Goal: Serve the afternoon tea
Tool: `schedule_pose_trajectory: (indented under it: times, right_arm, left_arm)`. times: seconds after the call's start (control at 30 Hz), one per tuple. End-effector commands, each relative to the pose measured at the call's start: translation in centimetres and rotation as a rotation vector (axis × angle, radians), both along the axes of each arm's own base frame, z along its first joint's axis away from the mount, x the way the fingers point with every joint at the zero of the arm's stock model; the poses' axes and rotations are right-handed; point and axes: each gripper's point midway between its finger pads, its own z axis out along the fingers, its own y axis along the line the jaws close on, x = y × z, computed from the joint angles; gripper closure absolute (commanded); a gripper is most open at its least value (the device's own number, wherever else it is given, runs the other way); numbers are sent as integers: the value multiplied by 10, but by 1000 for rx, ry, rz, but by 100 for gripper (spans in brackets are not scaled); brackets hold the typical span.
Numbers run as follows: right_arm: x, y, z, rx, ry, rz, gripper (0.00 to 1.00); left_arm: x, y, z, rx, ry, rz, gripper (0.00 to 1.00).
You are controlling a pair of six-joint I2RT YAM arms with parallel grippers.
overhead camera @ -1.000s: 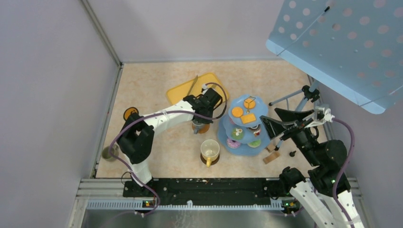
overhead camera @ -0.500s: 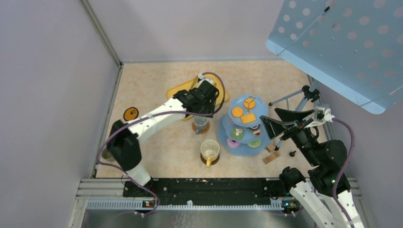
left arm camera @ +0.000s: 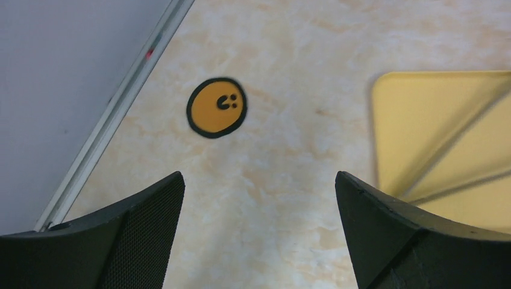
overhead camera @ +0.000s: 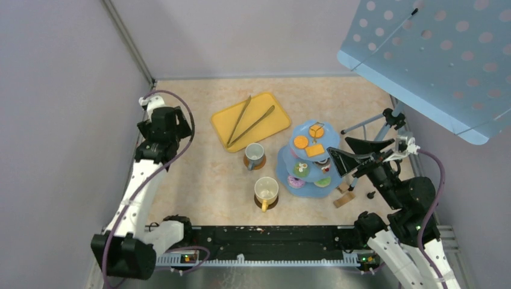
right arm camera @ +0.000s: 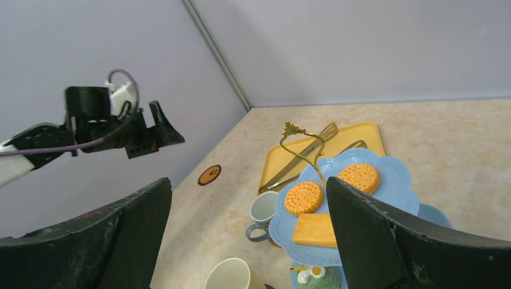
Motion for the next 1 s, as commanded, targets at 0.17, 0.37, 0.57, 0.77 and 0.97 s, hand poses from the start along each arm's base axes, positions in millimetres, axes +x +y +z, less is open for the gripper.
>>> schedule_pose_trajectory:
  times: [0.17, 0.37, 0.57, 0.77, 0.97]
  right_arm:
    - [-7, 2, 18, 42, -61, 29, 3]
    - [-9, 2, 21, 62, -66, 38, 3]
    - [-12, 0, 20, 65, -69, 31, 3]
    - [-9, -1, 18, 54, -68, 21, 3]
    - [-8, 2, 19, 63, -70, 33, 3]
  left_arm:
    - [54, 52, -92, -328, 126, 159, 1]
    - [93, 112, -121, -212, 283, 344, 1]
    - [93, 134, -206, -425, 580, 401, 1]
    - [92, 130, -240, -529, 609, 404, 1]
    - [80, 119, -254, -595, 657, 427, 5]
